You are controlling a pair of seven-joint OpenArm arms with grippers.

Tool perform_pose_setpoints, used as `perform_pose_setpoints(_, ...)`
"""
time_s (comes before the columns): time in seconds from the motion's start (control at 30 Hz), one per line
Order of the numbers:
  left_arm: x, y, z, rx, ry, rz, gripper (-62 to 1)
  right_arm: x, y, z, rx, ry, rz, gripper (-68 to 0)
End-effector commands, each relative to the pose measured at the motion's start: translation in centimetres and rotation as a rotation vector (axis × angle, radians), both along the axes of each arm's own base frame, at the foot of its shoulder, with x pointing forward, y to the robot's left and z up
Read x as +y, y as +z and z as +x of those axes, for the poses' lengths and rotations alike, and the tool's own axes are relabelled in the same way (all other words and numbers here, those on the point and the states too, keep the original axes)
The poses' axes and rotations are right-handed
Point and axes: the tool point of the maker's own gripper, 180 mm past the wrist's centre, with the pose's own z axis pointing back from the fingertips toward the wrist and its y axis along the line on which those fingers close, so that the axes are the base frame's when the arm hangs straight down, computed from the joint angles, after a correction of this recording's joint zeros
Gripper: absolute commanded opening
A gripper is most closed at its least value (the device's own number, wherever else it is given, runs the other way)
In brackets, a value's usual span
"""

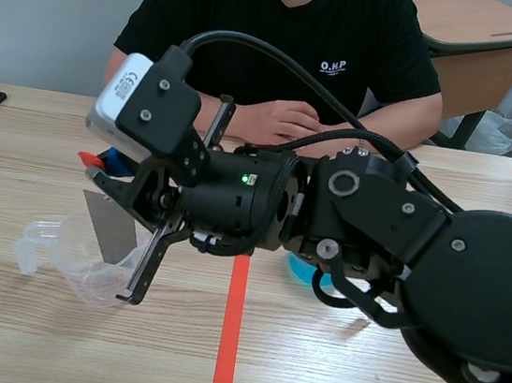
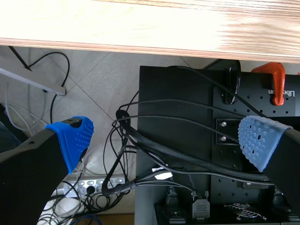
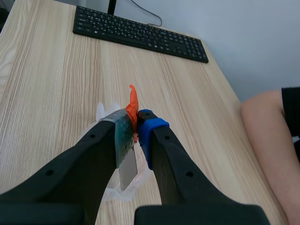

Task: Do the redox reaction experiment.
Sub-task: 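Lift the metal plate out of the left beaker, then move the plate over the blue solution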

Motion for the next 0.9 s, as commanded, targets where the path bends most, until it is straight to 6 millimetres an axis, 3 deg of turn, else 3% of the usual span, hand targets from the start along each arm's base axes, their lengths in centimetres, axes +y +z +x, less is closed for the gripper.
perform_pose_setpoints(0.0,-0.1,0.4,0.3,-0.018,0.003,-0.003,1.4,0.4,2.6,0.3,-0.028,0.001,0.061,-65.8)
perform_pose_setpoints(0.53,-0.1,0.4,0.3,-0.018,0.001,-0.006,0.6,0.0,7.4,-0.2,0.035,-0.028,0.068,-65.8)
perform_pose_setpoints(0.87,-0.1,0.4,0.3,-0.018,0.001,-0.007,-26.8,-2.2,10.8,-0.2,0.033,-0.051,0.075,-65.8)
